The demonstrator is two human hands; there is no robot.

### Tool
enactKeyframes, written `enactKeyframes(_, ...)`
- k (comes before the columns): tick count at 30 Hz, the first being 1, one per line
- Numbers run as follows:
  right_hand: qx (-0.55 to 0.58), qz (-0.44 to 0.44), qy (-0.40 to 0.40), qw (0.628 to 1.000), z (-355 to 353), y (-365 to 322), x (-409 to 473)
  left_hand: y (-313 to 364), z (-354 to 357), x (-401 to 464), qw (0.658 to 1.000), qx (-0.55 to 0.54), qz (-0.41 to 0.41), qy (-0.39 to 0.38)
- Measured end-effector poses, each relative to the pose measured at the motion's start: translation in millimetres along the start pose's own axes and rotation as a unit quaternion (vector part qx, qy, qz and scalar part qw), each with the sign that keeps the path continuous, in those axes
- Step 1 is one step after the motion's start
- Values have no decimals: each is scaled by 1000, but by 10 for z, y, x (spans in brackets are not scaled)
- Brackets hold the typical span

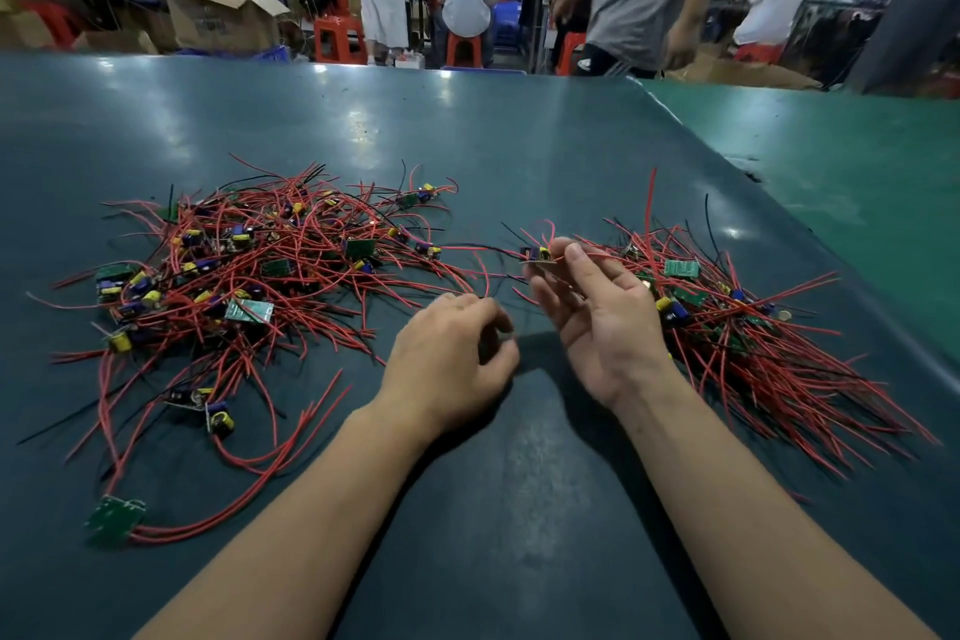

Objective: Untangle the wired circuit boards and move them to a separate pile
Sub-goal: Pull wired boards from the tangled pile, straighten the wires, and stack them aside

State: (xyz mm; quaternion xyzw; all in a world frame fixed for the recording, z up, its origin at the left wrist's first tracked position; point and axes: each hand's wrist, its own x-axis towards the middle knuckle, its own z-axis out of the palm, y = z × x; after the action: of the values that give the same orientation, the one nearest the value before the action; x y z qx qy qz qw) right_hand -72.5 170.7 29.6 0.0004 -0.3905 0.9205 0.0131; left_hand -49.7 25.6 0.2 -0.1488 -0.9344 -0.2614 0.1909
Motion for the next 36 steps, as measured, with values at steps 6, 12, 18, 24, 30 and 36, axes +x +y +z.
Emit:
enactKeyframes(6,-12,12,-31,999,-29,-50,-6,-165,17,64,977,98,-186,21)
enactKeyframes(12,-54,-3,-40,998,-34,10,-3,-14,-60,44,989,-74,-29,121)
enactKeyframes(18,-142,-43,-90,985,-26,74,-33,41,-115,38,946,-306,-23,106)
enactKeyframes(24,-325,-135,-152,923,-64,122,-63,82,-116,166,755,-605,-209,142)
enactKeyframes(30,-300,-67,-77,949,-53,76,-50,28,-219,171,650,-715,-253,47)
enactKeyframes(36,-233,37,-83,968,-98,38,-36,51,-227,132,670,-699,-246,-53)
